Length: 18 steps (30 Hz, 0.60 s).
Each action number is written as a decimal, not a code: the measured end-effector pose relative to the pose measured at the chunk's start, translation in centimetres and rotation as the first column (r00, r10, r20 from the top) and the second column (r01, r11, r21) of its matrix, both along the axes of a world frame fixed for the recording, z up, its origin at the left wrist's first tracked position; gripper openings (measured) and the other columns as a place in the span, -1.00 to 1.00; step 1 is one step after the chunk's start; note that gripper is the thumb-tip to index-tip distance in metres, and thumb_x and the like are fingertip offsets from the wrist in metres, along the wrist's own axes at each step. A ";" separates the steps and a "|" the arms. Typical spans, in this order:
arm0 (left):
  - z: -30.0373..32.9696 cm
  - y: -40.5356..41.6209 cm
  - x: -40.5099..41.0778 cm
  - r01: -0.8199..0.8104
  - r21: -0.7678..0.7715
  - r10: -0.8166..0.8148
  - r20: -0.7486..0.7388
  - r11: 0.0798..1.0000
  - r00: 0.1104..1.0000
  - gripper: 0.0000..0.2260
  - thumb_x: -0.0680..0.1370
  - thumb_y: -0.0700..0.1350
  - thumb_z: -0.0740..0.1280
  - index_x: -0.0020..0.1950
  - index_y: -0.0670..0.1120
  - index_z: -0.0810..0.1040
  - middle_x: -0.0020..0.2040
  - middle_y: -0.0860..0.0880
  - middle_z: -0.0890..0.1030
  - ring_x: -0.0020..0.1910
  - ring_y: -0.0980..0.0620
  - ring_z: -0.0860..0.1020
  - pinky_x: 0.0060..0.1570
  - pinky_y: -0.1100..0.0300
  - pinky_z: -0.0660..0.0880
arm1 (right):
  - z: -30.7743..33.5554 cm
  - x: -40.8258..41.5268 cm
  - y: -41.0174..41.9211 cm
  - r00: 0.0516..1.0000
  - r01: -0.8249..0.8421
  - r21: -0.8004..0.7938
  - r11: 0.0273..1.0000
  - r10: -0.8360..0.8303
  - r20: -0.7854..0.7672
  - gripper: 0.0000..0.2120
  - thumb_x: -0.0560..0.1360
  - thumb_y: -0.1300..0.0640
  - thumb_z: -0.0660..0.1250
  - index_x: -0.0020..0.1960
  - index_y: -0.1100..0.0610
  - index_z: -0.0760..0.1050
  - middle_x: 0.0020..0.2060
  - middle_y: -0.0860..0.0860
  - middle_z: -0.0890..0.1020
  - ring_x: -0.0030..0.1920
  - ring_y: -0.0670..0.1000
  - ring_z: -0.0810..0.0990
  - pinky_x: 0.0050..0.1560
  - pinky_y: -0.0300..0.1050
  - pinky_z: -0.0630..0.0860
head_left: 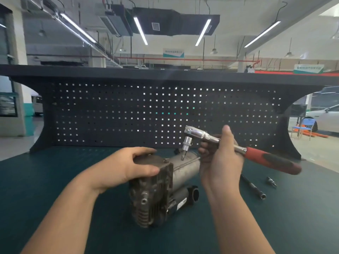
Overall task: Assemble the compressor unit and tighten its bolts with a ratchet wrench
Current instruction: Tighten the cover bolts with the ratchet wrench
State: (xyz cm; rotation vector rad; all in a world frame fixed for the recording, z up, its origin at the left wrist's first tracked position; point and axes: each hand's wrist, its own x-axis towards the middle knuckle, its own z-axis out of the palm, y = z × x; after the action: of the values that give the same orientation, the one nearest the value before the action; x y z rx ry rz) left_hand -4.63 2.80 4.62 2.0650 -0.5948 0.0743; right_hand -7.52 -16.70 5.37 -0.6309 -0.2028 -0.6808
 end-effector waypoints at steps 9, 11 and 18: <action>2.6 1.9 3.5 0.439 0.101 -0.410 -0.220 0.893 0.885 -0.33 0.21 -0.06 0.43 0.33 0.00 0.40 0.31 0.16 0.52 0.31 0.21 0.48 0.24 0.29 0.42 | -0.9 1.1 2.1 0.957 -0.288 -0.060 0.956 0.289 0.013 -0.77 0.49 0.13 0.36 -0.28 0.06 0.36 -0.47 -0.04 0.57 -0.48 -0.12 0.56 -0.45 -0.32 0.49; 2.4 2.0 4.2 0.432 0.093 -0.403 -0.226 0.897 0.887 -0.38 0.25 -0.09 0.45 0.31 -0.01 0.42 0.26 0.17 0.58 0.26 0.20 0.52 0.21 0.28 0.46 | -1.1 1.2 2.3 0.951 -0.307 -0.056 0.950 0.308 0.018 -0.78 0.45 0.12 0.37 -0.28 0.06 0.36 -0.46 -0.05 0.57 -0.47 -0.13 0.57 -0.45 -0.33 0.50; 1.5 0.1 3.1 -0.140 -0.074 0.151 0.173 0.987 0.973 -0.74 0.62 -0.12 0.24 -0.09 0.01 0.72 -0.02 0.17 0.70 0.07 0.26 0.60 0.00 0.42 0.43 | -1.4 1.6 2.5 0.923 -0.385 0.032 0.922 0.385 -0.010 -0.83 0.44 0.10 0.40 -0.05 0.14 0.47 -0.39 0.00 0.61 -0.42 -0.11 0.59 -0.41 -0.33 0.52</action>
State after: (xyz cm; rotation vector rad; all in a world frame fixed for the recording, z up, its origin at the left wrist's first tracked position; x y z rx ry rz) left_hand -1.56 2.94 6.11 2.0529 -0.5417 0.3616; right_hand -5.88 -14.20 3.98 -0.5466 -0.2927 -0.2975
